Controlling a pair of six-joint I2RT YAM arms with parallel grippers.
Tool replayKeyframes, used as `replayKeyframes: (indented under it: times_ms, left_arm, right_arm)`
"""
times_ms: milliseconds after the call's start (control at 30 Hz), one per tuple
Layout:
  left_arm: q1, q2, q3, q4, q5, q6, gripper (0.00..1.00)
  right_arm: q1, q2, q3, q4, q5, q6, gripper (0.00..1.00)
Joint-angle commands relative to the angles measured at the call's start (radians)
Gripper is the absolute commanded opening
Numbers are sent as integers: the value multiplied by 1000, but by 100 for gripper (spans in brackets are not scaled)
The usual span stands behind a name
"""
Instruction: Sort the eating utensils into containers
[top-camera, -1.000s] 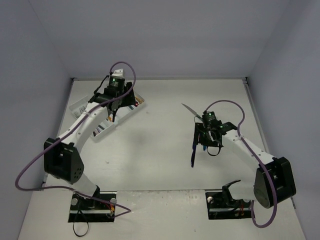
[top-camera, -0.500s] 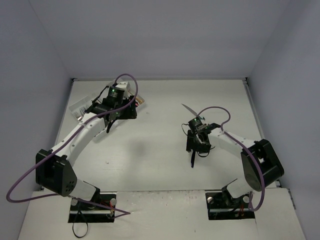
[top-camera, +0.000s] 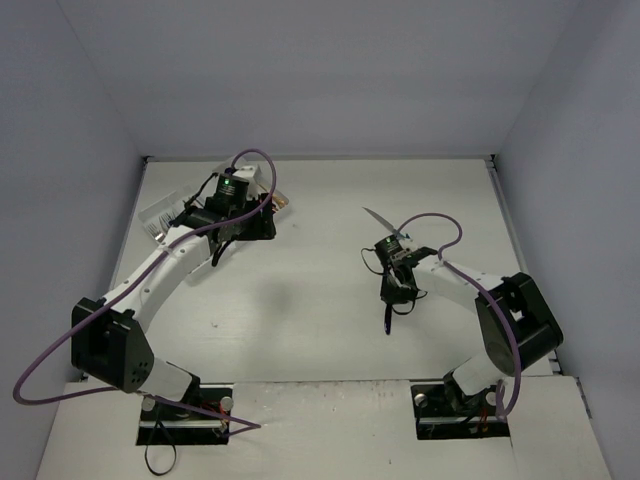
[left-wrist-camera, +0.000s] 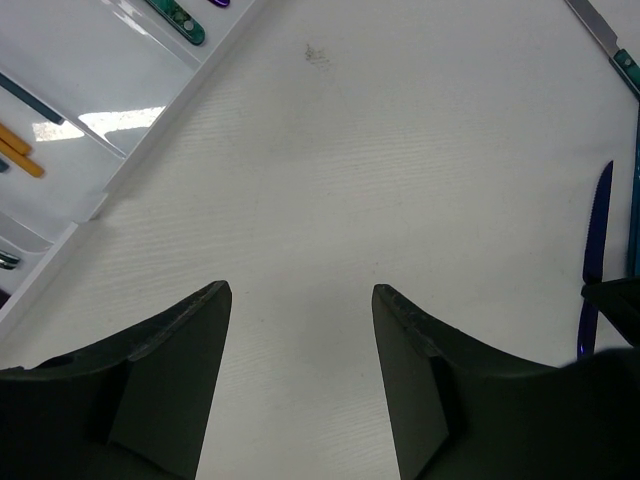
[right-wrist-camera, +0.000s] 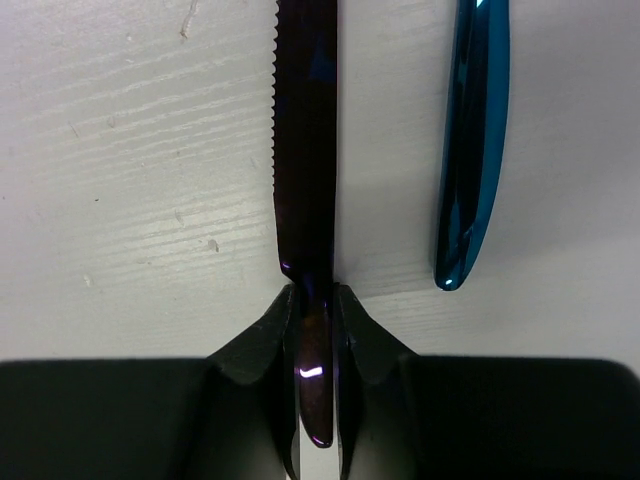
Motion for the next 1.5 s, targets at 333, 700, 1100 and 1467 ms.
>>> replayKeyframes:
  times_ms: [333,700,1100,1467]
  left_arm:
    - [-46,-84,-187,267,288,-174,56]
    - [-124,-8,-199,597,480,-301,56]
    - [-201,120,-127,675,463,-345,49]
    - [-208,167,-111,713,461,-388,40]
  right_arm:
    - [73,-52,176,35,-8,-184,0]
    - [158,-174,225,98,-109,-311,0]
    - [210,-219,275,112,-173,-315,0]
    - [210,-230,288,119,-191,-331,0]
